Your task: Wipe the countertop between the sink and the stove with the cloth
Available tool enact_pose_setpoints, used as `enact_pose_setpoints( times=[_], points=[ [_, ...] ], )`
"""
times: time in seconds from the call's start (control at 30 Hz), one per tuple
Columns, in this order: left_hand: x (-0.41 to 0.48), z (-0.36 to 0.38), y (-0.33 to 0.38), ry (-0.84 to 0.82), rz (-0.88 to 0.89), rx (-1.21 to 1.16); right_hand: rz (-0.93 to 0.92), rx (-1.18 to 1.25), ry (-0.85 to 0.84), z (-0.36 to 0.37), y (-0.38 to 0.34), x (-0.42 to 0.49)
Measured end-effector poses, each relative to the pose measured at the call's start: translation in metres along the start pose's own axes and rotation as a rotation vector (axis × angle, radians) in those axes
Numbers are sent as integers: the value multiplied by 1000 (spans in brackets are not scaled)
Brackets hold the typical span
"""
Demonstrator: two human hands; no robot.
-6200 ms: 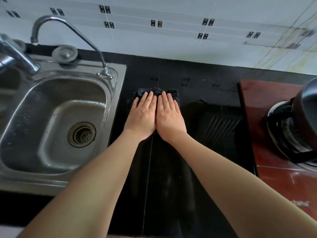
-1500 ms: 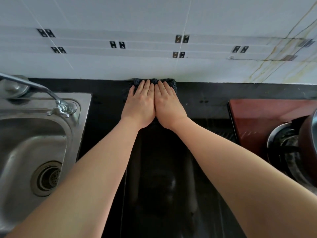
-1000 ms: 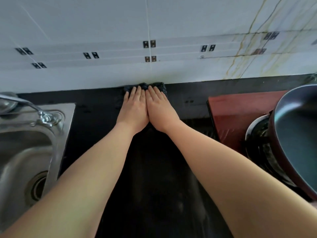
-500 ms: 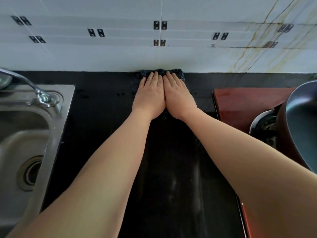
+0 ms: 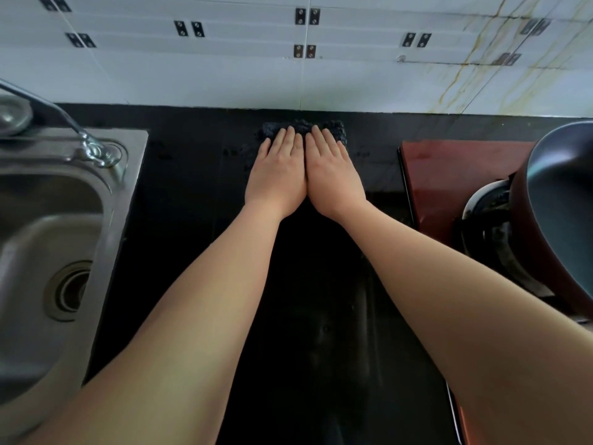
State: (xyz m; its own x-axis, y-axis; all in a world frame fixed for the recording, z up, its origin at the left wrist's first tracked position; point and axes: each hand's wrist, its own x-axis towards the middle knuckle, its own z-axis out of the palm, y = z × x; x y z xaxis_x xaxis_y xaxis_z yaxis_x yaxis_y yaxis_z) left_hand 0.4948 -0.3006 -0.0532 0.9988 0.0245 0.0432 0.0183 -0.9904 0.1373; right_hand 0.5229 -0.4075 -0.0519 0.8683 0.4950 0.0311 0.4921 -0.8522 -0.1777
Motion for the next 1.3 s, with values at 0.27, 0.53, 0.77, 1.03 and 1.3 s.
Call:
enact_pose_setpoints(
  times=[0.27,0.53,0.77,1.03,1.3],
  points=[
    [-52,-4,3,3,-12,8,-1,-15,-10,0,-22,-49],
    [-107,-7,9,-28,-22,2,5,13,-29,2,-42,-100],
    [-156,-15,15,-64,-26,17,10,48,-43,-1,-63,-147],
    [-212,-23,23,-109,-27,-2,2,66,-70,-3,-84,-198],
    [-267,-26,32,-121,-36,-6,3,69,-84,-1,-103,-247]
  ],
)
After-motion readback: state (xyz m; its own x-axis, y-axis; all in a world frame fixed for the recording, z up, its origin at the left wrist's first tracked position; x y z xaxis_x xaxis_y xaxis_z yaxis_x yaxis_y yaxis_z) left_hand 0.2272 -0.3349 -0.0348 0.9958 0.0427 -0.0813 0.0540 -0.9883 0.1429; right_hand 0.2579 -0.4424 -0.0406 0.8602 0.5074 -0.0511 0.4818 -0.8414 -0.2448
